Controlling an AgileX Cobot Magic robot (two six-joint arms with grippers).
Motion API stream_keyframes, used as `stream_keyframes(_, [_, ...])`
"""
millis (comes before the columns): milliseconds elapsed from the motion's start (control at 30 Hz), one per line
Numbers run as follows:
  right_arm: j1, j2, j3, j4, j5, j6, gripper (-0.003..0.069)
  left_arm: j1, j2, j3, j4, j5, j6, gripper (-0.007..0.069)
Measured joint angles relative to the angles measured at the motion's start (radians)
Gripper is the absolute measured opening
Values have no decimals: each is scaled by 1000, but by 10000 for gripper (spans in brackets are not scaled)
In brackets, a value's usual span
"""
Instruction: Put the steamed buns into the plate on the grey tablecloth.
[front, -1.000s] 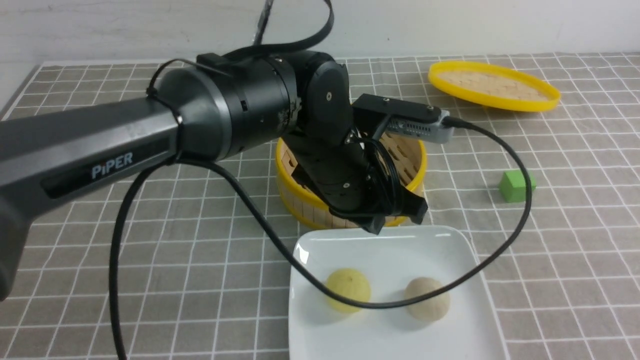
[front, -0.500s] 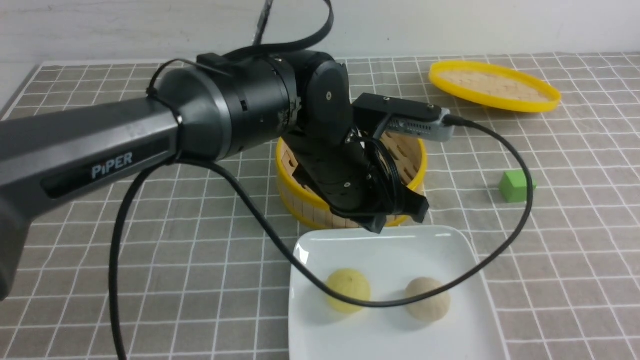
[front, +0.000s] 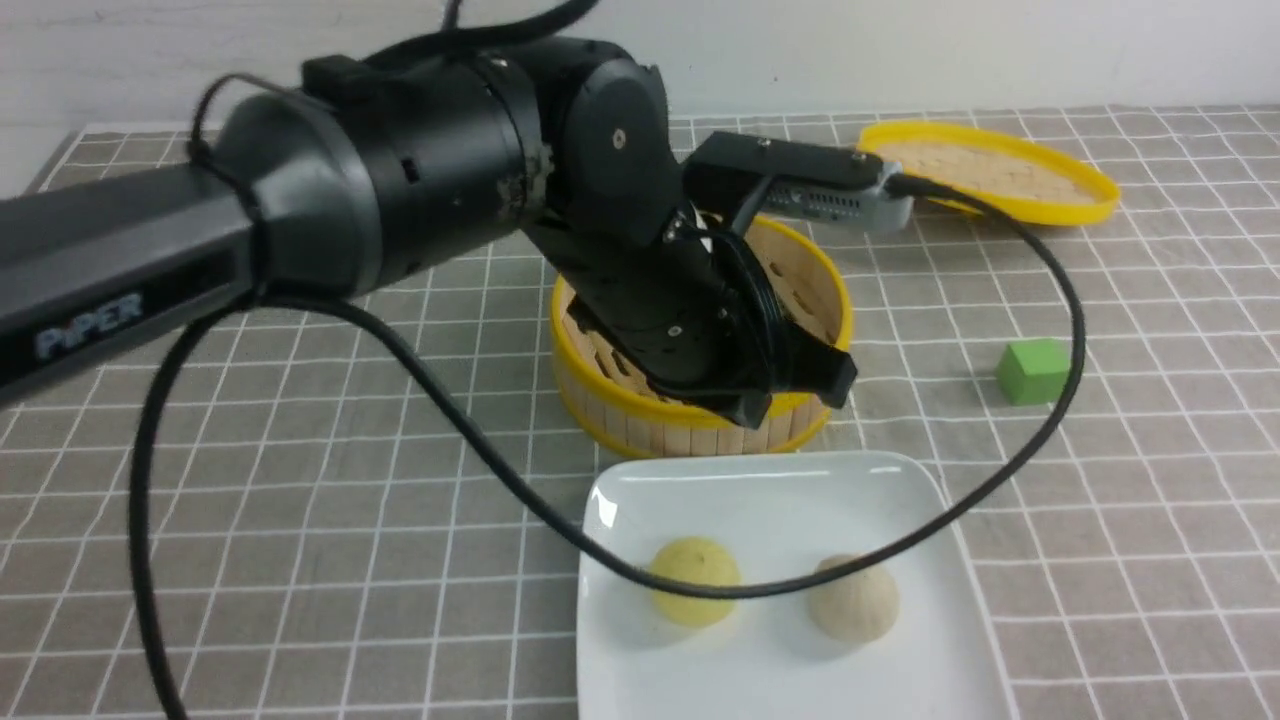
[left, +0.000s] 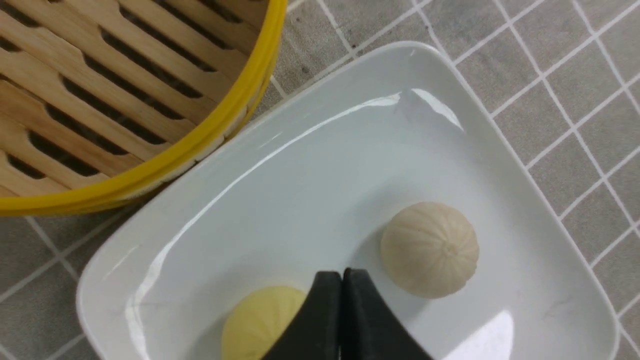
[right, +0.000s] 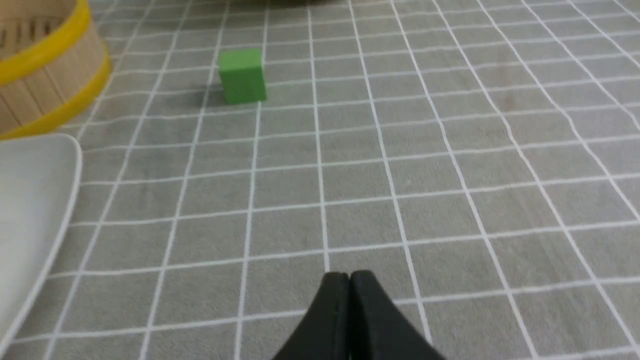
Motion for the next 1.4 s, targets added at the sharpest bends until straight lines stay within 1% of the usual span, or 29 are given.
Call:
stream_keyframes(67, [-21,0,25,-3,-37,2,15,0,-70,0,28,18,0,17])
stream_keyframes(167, [-24,0,28,-3,-56,2,17,0,-150,0,60,55,0,17])
stream_keyframes(233, [-24,0,30,-4,-65,2,23,0,-248,0,96,152,0,19])
stream_keyframes(267, [-24,0,30,-4,-65,2,23,0,-256,0,100,152,0,19])
stream_keyframes(333, [-24,0,30,-4,-67,2,25,0,-344,0,145,248,-3,19])
stream_keyframes(433, [-24,0,30,-6,-67,1,29,0,-464,4,228,327,-48,19])
stream_keyframes(567, [-24,0,30,-6,-67,1,36,0,-635,108,315,336,-160,20])
stream_keyframes(700, [-24,0,30,-6,-67,1,41,0,-799,308,328,249,-235,20])
stream_keyframes(767, [-24,0,30,-6,-67,1,45,0,-892,447,325,161,-274,20])
stream_keyframes(867, [-24,0,30,-6,-67,1,49,0,-1046,679,300,22,-373,20])
stream_keyframes(900, [-24,0,30,-6,-67,1,50,0,-1065,693,298,2,-388,20])
stream_keyframes(933, [-24,0,30,-6,-67,1,50,0,-1140,810,280,-82,-448,20])
stream_keyframes(967, [-24,0,30,-6,-67,1,50,0,-1149,822,280,-93,-455,20])
stream_keyframes(1033, [-24,0,30,-6,-67,1,53,0,-1249,954,278,-246,-536,20])
stream_keyframes(1167, [-24,0,30,-6,-67,1,58,0,-1329,1065,295,-461,-575,23])
stream_keyframes(1233, [-24,0,30,-6,-67,1,60,0,-1345,1091,300,-529,-581,26])
stream_keyframes(1333, [-24,0,30,-6,-67,1,64,0,-1349,1108,303,-567,-581,31])
stream_keyframes(1400, [-24,0,30,-6,-67,1,66,0,-1350,1110,304,-564,-581,32])
